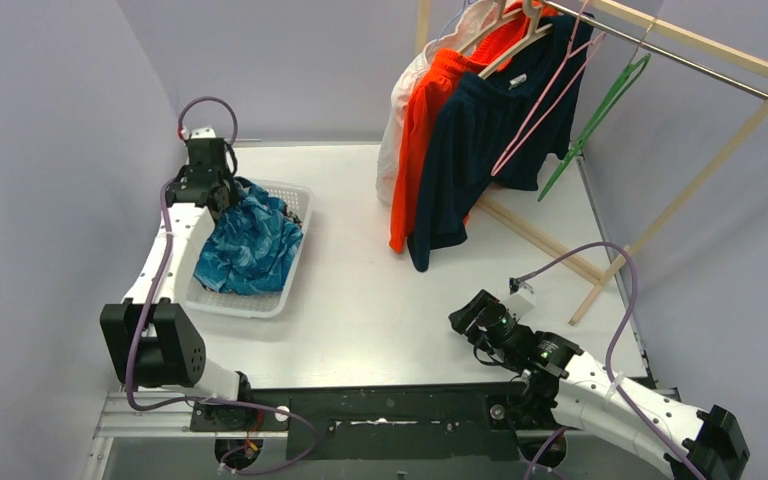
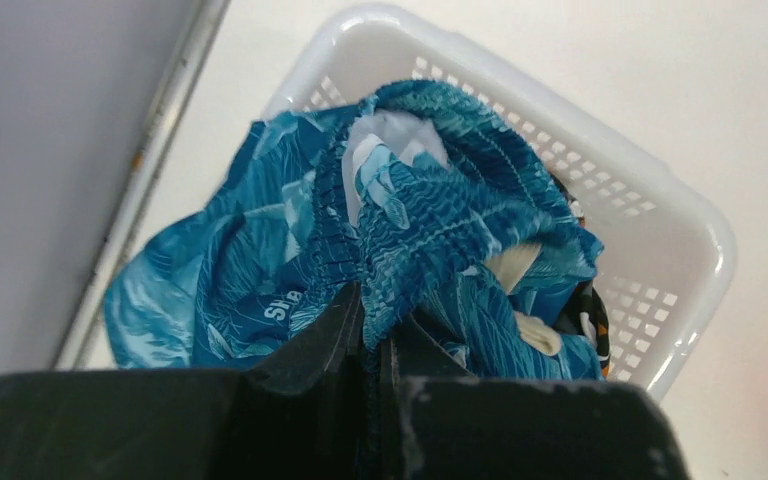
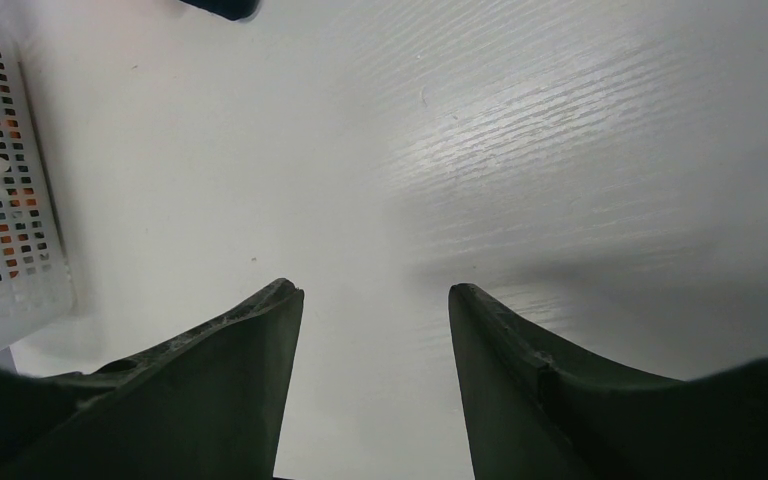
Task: Remove the shorts from the hanger
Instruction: Place the shorts in the basket.
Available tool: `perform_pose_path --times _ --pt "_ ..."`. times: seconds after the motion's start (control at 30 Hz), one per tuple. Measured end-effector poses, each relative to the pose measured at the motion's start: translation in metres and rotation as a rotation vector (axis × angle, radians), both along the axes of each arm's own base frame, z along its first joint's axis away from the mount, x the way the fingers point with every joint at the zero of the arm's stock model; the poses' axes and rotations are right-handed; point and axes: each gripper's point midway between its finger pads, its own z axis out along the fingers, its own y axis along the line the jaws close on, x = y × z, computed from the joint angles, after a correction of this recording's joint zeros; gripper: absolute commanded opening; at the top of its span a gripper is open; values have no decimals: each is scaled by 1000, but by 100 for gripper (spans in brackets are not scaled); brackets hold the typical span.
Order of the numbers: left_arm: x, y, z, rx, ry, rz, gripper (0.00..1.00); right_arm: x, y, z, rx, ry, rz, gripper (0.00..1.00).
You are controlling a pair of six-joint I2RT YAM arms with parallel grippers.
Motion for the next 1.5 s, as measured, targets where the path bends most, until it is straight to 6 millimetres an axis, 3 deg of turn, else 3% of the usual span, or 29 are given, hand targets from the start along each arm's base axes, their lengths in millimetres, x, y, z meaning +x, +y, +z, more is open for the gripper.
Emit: perform_pose_path --times 0.17,0.33,0.43,0.53,0.6,0.63,0.67,0.7,0.8,0.97,1.07,1.23,1.3,1.37,1.5 --pt "0 -1 -64 -146 121 -2 0 0 0 -1 -5 3 2 57" --pt "-1 -2 -141 -232 288 32 0 -1 -1 -3 -19 4 11 57" --pt "-2 -9 -162 -206 341 34 0 -1 -1 -3 -22 4 13 57" --pt "1 -21 -172 -181 370 22 0 -1 -1 -3 -17 5 8 59" --pt "3 -24 -172 -175 370 30 0 -1 -1 -2 -11 5 3 61" --pt "2 -25 -168 -175 359 34 7 -1 -1 -1 -5 5 -1 63" --pt "0 -25 -163 -179 338 37 29 -1 -2 0 0 2 -4 64" --pt "-4 -24 -157 -184 321 39 39 -1 -2 1 3 -2 -5 66" --pt "-20 -16 -125 -240 246 49 46 0 -4 6 10 -23 -14 69" --pt "-16 24 -64 -261 87 126 59 6 -12 15 -27 -61 -35 73" --pt "-10 21 -43 -270 53 96 62 12 -16 25 -56 -83 -53 74" --pt "0 1 -15 -291 21 -8 68 23 -18 36 -113 -103 -79 77" --pt "1 -7 -16 -295 24 -40 68 26 -20 35 -143 -99 -91 78" --pt "-2 -19 -31 -320 53 -83 64 29 -25 30 -177 -89 -105 79" --pt "-27 -35 -97 -378 230 -109 63 47 -49 22 -228 -46 -179 79"
